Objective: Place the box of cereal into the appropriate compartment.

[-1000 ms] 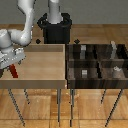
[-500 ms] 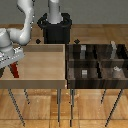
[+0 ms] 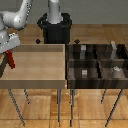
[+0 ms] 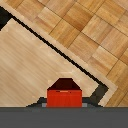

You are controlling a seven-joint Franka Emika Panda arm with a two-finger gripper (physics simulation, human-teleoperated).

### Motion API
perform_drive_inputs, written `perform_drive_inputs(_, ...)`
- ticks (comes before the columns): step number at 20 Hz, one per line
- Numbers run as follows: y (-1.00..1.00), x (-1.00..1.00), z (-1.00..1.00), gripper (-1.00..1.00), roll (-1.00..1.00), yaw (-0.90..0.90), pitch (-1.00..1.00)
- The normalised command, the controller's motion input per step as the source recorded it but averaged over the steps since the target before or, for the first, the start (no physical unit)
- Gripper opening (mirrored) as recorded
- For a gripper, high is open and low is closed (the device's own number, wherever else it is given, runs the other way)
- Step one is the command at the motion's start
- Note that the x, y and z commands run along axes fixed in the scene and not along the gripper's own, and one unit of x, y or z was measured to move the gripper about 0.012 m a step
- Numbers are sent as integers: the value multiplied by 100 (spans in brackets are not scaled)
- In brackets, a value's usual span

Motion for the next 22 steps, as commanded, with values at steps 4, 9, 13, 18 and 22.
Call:
perform_drive_inputs(4,0,0,100,-100,0,0,0)
perform_drive_inputs(9,23,0,60,-100,0,0,0)
perform_drive_inputs(13,100,0,0,-100,0,0,0)
perform_drive_inputs(18,100,0,0,-100,0,0,0)
perform_drive_inputs(22,100,0,0,-100,0,0,0)
